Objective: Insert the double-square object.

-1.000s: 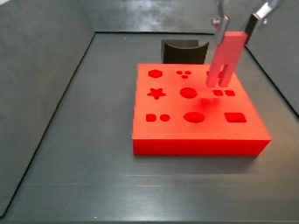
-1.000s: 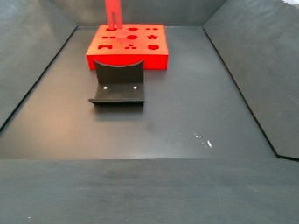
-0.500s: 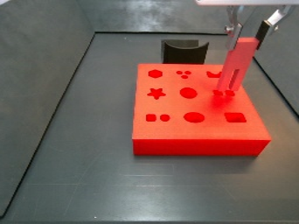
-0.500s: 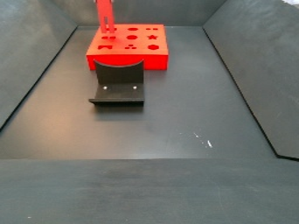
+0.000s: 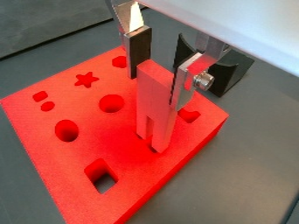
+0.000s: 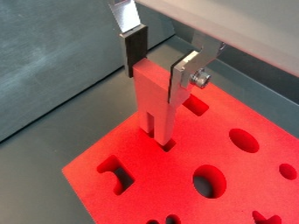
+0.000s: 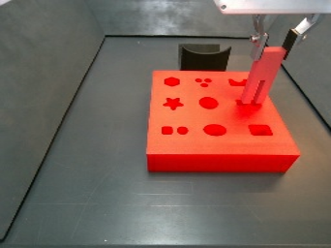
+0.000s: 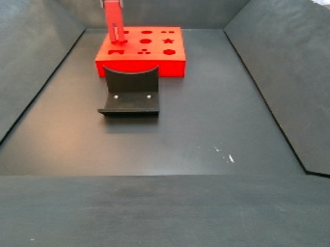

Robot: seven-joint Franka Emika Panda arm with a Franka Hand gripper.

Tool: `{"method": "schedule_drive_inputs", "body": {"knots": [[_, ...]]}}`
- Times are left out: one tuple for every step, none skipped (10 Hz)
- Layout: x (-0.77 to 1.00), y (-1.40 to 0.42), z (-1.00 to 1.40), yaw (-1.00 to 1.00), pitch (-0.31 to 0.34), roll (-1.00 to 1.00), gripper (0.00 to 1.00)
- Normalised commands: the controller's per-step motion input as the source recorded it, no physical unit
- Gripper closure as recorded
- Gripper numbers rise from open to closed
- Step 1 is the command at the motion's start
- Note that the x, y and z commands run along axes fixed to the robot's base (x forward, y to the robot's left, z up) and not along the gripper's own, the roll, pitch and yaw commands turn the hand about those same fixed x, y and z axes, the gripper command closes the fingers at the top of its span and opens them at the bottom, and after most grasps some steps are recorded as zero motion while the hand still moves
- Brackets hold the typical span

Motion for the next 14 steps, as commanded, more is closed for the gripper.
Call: {"method": "schedule_drive_inputs", "body": {"knots": [[0.00,0.00,-0.02,0.00,-0.033,-0.02,1.00],[-0.10,0.00,-0.07,-0.04,-0.047,-0.01,1.00],[-0.09,-0.05,-0.09,-0.16,-0.016,0.00,1.00],[-0.07,-0.04,-0.09,-0.28,-0.019,0.00,1.00],[-0.08,-0.03,-0.07,-0.26,-0.013,0.00,1.00],[-0.11,0.00,-0.04,-0.20,-0.017,0.00,1.00],[-0.06,0.02,-0.11,-0.09,-0.011,0.00,1.00],[0.00,0.01,-0.27,-0.02,-0.033,0.06,1.00],[0.00,0.00,-0.48,0.00,-0.084,0.08,1.00],[0.00,0.00,-0.57,0.00,-0.099,0.09,1.00],[0.00,0.00,-0.60,-0.01,-0.113,0.09,1.00],[0.00,0.00,-0.55,-0.02,-0.080,0.10,1.00],[0.00,0.00,-0.45,-0.02,-0.033,0.11,1.00],[-0.09,0.00,-0.23,0.00,0.000,0.09,1.00]]}}
